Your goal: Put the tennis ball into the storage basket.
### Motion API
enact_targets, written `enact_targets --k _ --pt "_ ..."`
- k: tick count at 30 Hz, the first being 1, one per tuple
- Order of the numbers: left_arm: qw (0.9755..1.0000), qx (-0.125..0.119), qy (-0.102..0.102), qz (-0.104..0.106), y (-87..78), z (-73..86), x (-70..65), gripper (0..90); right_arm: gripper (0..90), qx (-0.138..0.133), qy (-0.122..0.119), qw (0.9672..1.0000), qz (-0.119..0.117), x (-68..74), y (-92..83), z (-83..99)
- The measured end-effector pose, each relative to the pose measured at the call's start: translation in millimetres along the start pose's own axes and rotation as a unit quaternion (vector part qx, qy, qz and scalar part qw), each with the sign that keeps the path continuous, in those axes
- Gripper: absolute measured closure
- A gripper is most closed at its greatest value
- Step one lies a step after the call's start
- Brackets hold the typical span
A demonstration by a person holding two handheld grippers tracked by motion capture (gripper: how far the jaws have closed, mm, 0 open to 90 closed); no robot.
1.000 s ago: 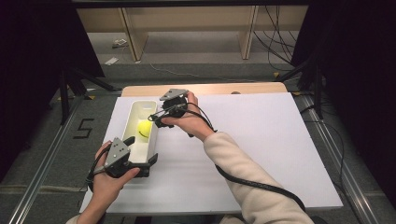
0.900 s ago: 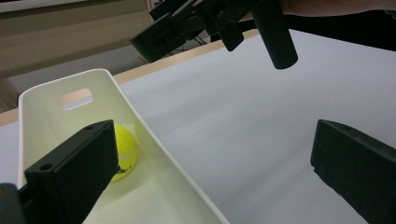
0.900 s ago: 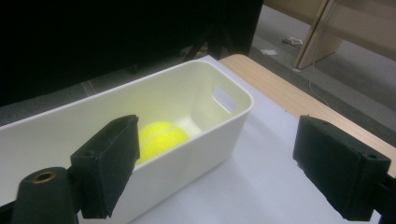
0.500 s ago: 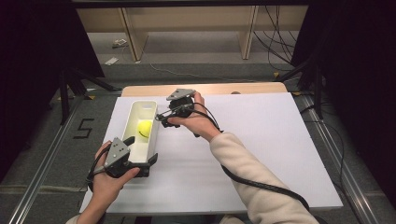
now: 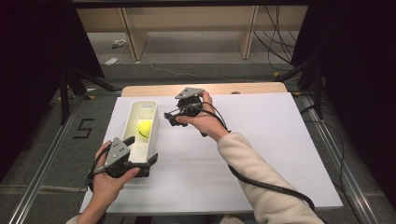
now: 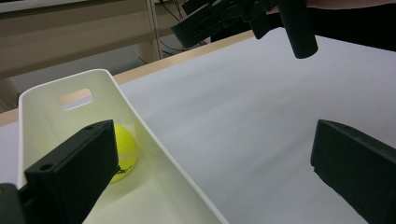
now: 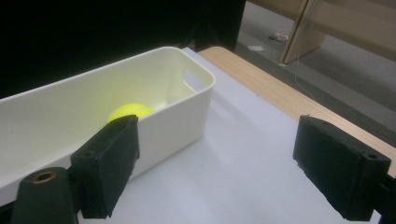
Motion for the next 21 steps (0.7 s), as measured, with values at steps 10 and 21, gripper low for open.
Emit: enact_targets --k 10,21 --pt "0.9999 0.004 -0.009 0.002 -0.2 1.0 -1.6 0.3 15.3 0.003 0.004 1.0000 0.007 -8.4 -10.6 7.1" --pt "1.0000 0.002 -0.008 0.003 -0.4 0.7 -1.6 0.3 15.3 0.005 0.013 0.9997 0.020 -19.4 -22.2 22.0"
Point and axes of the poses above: each handheld gripper's, and its own axes: y roughly forward along the jaws, z roughly out of its underside, x roughly to its left, the point moved 7 cm from there along y, roughly forward along the jaws, and after that the axes turned 12 degrees about -y, right-handed, at the moved point
